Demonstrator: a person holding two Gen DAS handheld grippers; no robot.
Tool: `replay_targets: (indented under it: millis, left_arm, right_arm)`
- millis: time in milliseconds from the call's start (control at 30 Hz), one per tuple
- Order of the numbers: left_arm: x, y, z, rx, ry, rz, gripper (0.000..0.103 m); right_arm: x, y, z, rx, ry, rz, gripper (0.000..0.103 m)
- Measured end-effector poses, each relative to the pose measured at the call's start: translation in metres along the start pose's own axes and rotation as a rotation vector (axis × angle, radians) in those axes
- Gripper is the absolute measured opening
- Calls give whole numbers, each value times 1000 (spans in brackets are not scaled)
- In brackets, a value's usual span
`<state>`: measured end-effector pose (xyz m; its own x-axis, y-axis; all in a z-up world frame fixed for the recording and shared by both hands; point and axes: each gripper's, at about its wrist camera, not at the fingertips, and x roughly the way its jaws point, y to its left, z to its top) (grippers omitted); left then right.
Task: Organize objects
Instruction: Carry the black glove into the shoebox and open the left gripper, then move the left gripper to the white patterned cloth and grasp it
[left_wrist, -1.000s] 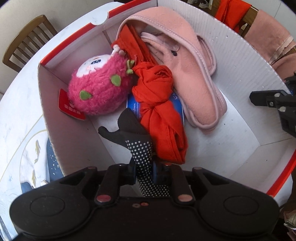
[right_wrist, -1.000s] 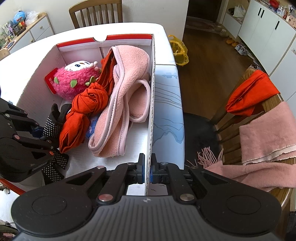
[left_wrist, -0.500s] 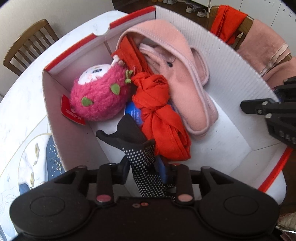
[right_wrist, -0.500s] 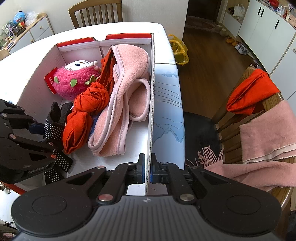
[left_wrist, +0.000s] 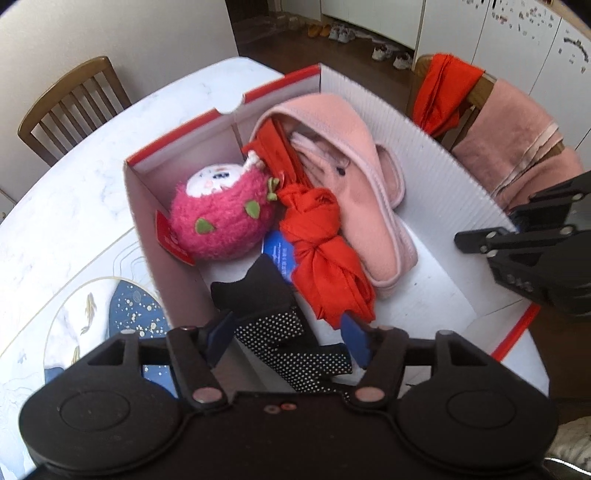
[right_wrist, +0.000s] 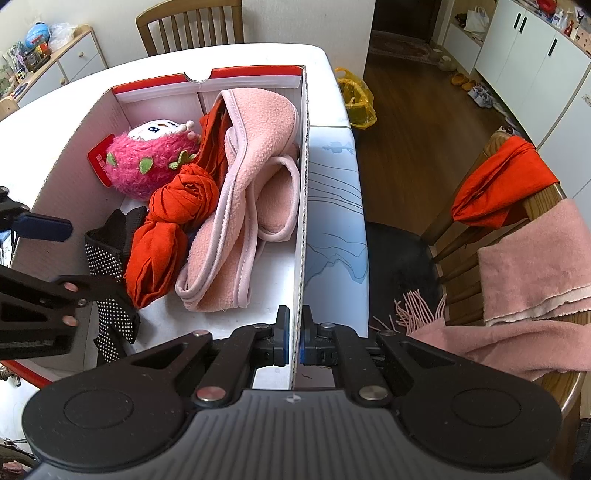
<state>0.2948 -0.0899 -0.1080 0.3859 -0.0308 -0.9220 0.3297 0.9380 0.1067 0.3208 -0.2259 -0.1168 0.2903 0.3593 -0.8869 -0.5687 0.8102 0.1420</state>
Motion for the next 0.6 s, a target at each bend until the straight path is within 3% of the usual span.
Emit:
replay_targets:
  millis: [600]
  left_arm:
    - [-46, 32, -12, -93, -134, -30, 90]
  right_arm:
    - [2, 0, 1, -2, 7, -4, 4]
